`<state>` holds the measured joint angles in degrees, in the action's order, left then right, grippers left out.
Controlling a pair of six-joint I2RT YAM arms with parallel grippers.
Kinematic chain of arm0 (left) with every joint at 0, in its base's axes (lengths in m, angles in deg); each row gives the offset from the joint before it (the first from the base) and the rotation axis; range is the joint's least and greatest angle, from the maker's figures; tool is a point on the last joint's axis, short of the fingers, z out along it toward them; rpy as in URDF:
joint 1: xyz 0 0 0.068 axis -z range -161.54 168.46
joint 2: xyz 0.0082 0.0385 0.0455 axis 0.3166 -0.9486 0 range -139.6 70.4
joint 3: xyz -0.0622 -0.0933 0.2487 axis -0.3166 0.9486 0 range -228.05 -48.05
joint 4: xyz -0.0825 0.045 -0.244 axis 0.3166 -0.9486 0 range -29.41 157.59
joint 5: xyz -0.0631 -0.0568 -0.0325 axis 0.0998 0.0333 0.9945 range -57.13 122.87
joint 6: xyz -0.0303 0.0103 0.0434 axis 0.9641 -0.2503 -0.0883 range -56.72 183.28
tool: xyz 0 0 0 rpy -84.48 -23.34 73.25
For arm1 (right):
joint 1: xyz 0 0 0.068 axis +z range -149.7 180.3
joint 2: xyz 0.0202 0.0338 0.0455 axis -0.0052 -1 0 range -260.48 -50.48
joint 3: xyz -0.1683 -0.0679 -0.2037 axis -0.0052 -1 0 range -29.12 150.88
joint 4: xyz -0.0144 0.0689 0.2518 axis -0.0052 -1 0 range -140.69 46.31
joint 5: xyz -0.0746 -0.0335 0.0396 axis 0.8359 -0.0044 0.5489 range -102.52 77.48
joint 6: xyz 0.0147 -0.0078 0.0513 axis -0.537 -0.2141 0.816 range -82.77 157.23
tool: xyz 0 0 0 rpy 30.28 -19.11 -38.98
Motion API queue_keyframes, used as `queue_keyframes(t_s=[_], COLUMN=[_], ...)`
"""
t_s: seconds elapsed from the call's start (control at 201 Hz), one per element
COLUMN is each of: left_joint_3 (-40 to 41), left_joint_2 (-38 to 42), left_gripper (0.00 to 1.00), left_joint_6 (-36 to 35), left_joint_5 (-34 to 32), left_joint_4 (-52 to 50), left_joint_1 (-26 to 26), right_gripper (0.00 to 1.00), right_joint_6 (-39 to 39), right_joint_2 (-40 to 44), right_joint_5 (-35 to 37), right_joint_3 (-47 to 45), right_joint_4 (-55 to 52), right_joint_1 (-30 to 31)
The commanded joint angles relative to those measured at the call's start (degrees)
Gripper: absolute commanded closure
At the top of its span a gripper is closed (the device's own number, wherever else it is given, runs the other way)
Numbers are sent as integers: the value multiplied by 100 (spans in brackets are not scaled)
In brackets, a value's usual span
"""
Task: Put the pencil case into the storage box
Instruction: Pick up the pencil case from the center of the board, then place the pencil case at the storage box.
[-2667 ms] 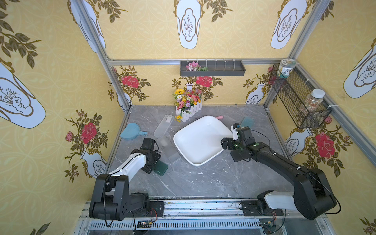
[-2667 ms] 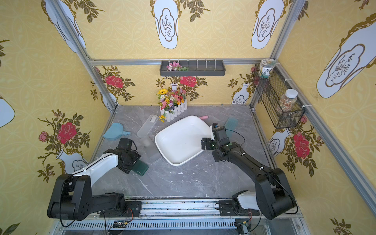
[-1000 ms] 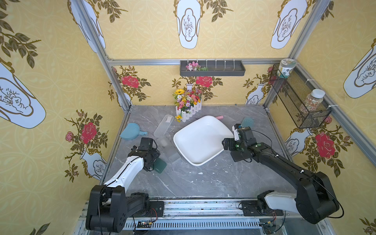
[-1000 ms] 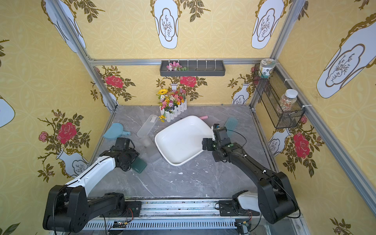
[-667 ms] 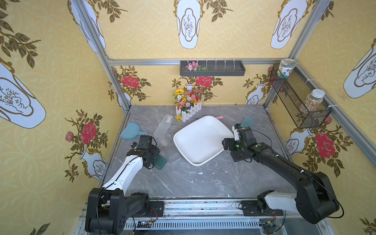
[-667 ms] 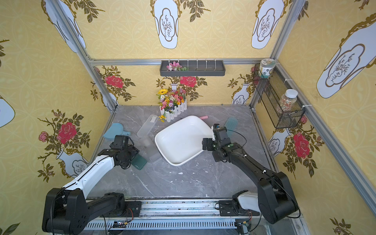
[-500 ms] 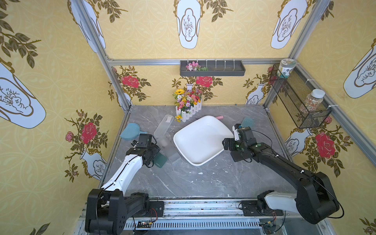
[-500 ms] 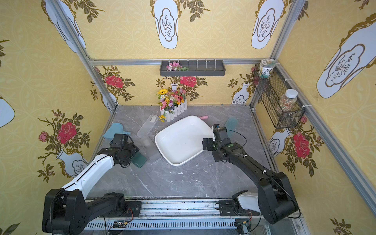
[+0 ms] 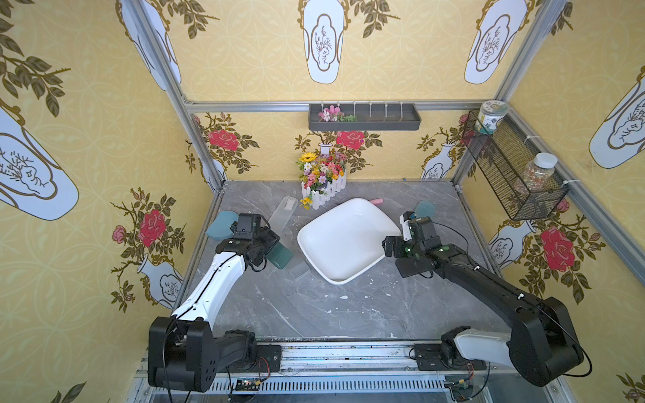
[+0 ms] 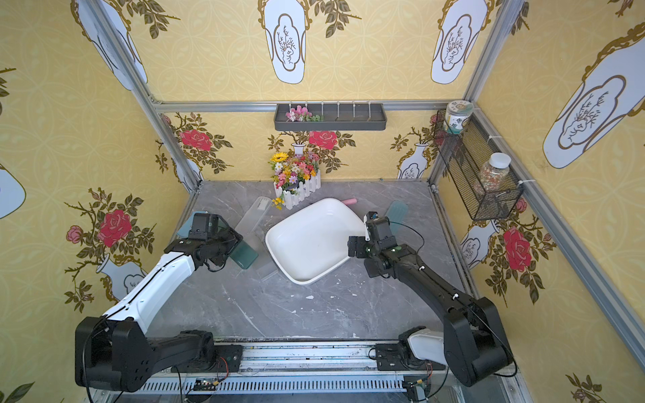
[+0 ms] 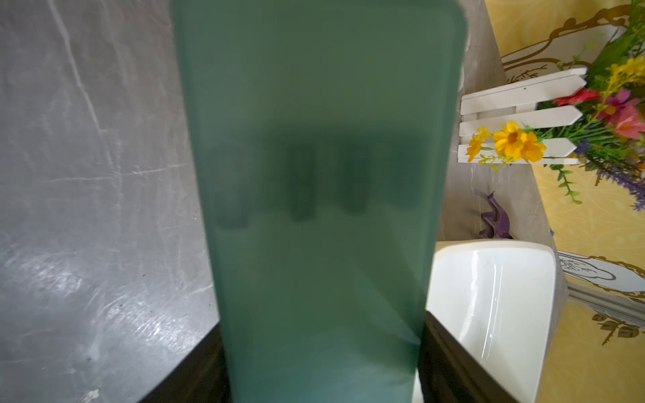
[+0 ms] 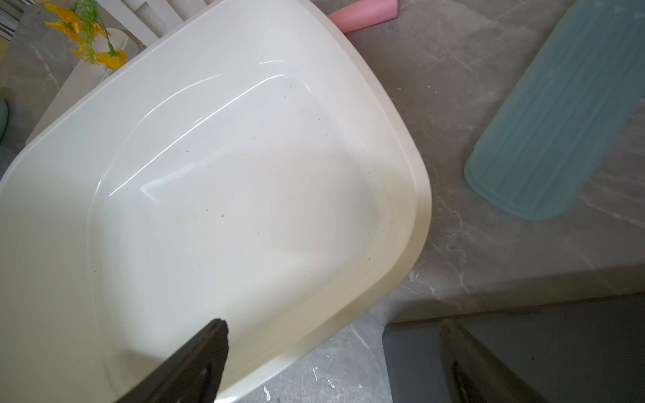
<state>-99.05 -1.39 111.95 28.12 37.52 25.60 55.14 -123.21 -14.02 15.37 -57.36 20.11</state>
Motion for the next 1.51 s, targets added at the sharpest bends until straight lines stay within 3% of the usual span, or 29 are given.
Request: queue_keyframes(t_s=[0.0, 0.981, 1.504], left_joint_3=[-186, -3413, -3509], left_joint_2=[-186, -3487, -4016], left_gripper=[34, 34, 34], left_joint_6=[25, 826, 1480], left_joint_5=[133, -277, -404], left_joint_4=[179, -234, -282], left_joint_1=[99, 2421, 2982], right_gripper=[3, 3, 3], right_joint_6=[2, -79, -141], right_joint_2=[65, 135, 391], right_joint_5=[79, -89, -562], right_joint_3=[32, -106, -300], right_joint_4=[18, 136, 137], right_joint_1=[-3, -268, -724])
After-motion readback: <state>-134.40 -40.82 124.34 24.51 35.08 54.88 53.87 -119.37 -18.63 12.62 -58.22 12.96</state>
